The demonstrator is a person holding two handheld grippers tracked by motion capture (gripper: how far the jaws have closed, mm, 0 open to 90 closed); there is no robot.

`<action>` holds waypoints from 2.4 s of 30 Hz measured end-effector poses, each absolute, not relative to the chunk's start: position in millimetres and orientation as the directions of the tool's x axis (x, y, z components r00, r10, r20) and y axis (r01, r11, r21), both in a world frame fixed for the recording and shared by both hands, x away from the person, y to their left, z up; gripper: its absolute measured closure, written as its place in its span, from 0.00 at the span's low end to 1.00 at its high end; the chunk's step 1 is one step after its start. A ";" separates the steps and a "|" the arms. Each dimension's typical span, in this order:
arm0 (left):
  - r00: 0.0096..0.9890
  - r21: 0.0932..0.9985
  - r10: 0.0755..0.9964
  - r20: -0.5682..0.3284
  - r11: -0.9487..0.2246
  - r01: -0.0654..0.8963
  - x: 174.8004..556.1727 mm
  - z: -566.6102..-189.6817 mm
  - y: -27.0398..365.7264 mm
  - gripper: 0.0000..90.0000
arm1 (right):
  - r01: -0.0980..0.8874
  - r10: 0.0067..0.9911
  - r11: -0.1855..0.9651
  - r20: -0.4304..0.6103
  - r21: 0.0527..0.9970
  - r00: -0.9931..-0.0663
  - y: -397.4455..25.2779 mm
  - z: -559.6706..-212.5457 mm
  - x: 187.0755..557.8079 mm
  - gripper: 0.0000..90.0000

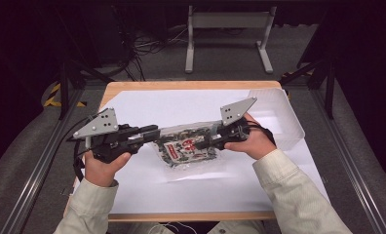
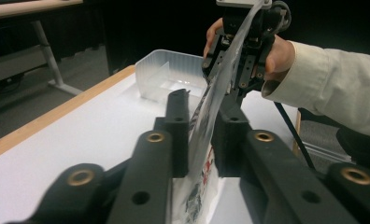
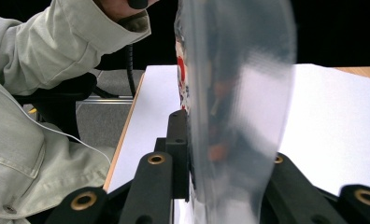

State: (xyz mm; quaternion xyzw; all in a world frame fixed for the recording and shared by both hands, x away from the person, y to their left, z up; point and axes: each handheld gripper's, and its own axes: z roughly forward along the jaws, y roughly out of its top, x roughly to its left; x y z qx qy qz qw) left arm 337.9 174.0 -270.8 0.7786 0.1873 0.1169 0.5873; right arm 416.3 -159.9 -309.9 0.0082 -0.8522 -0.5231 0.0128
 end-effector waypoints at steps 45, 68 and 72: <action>0.808 0.944 0.586 -0.055 -0.233 0.232 380.1 -360.9 217.2 0.18 | 0.098 0.364 0.302 -0.019 0.948 -0.931 -247.6 -272.4 433.6 0.83; 0.760 0.909 0.645 -0.077 -0.267 0.320 398.4 -413.2 223.1 0.15 | 0.121 0.557 0.234 -0.031 0.965 -0.830 -297.2 -264.2 455.3 0.83; 0.760 0.908 0.648 -0.061 -0.279 0.311 399.8 -414.5 222.9 0.15 | 0.132 0.592 0.230 -0.031 0.964 -0.806 -306.2 -262.6 460.3 0.83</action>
